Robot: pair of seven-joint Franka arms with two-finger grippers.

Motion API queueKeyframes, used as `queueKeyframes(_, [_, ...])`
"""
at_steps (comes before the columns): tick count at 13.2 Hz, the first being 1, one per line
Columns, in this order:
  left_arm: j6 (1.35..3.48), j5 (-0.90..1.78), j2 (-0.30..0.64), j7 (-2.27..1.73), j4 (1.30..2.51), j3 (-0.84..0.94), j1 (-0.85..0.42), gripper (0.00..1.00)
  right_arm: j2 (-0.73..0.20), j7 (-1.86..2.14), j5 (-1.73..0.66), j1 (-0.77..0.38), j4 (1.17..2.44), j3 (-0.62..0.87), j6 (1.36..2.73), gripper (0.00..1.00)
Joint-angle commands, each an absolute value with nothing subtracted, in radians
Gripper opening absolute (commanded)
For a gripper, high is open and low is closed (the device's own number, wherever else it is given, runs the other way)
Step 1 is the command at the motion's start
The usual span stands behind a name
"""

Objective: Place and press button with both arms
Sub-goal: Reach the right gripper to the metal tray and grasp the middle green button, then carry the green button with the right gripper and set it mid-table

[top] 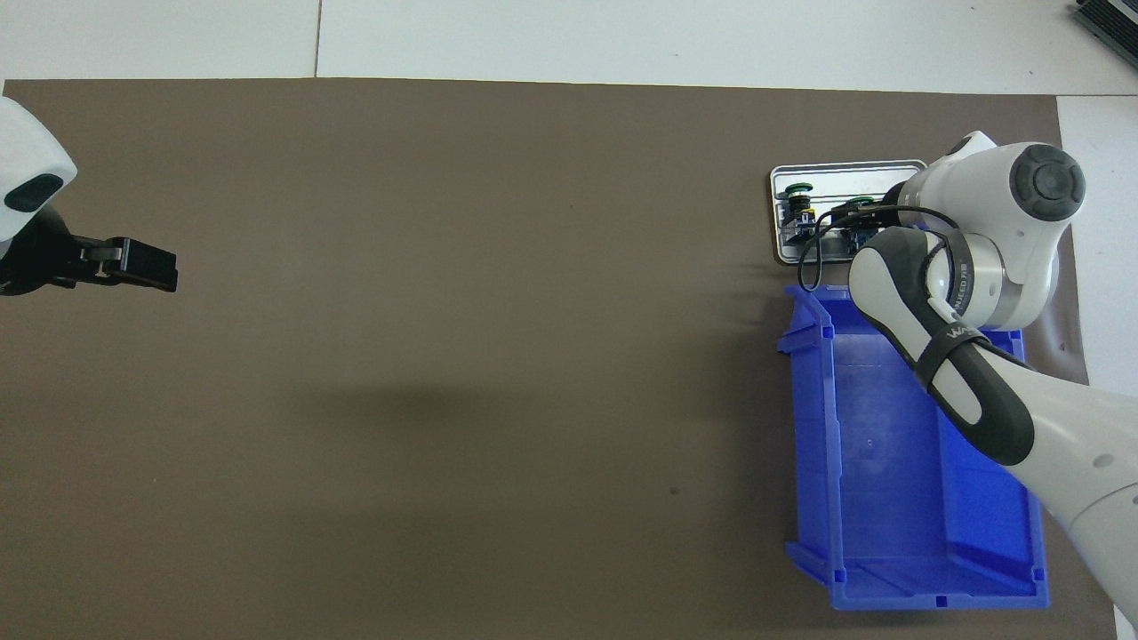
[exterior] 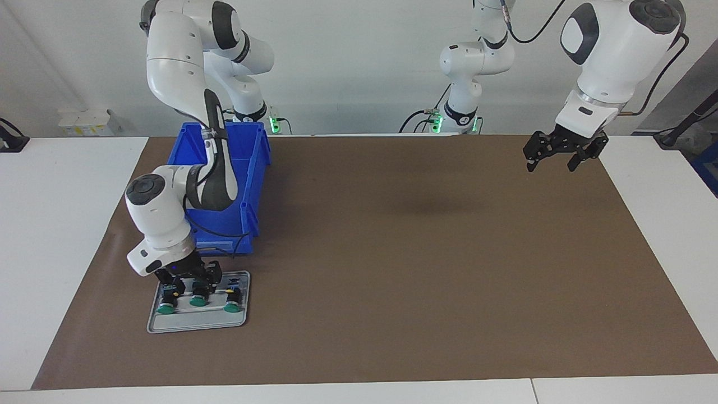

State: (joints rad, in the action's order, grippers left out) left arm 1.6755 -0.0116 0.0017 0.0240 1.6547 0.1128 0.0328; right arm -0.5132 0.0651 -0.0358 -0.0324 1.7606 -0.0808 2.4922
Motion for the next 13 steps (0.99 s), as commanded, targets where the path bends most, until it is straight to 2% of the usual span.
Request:
queueKeyframes(1, [1.687, 0.084, -0.028, 0.052, 1.686, 0.109, 0.038, 1.0, -0.506, 0.11, -0.058, -0.021, 1.796, -0.072, 2.528, 0.63])
queueKeyframes(2, [1.687, 0.113, -0.028, 0.054, 1.687, 0.107, 0.038, 1.0, -0.506, 0.132, -0.06, -0.018, 1.798, -0.071, 2.525, 0.39])
queueKeyframes(3, [1.684, 0.114, -0.028, 0.054, 1.687, 0.106, 0.037, 1.0, -0.505, 0.141, -0.06, -0.012, 1.795, -0.071, 2.516, 0.0])
queueKeyframes(5, [1.686, 0.114, -0.028, 0.054, 1.689, 0.104, 0.04, 1.0, -0.505, 0.135, -0.103, -0.012, 1.769, -0.072, 2.491, 0.0])
queueKeyframes(8, [1.68, 0.109, -0.028, 0.084, 1.689, 0.103, 0.046, 1.0, -0.491, 0.002, -0.103, -0.021, 1.624, -0.08, 2.338, 0.0])
queueKeyframes(10, [1.678, 0.103, -0.028, 0.08, 1.689, 0.101, 0.046, 1.0, -0.482, -0.262, -0.084, -0.037, 1.528, -0.083, 2.228, 0.0])
queueKeyframes(13, [1.689, 0.051, -0.028, 0.08, 1.69, 0.103, 0.046, 1.0, -0.419, -0.707, -0.066, -0.083, 1.499, -0.083, 2.12, 0.0])
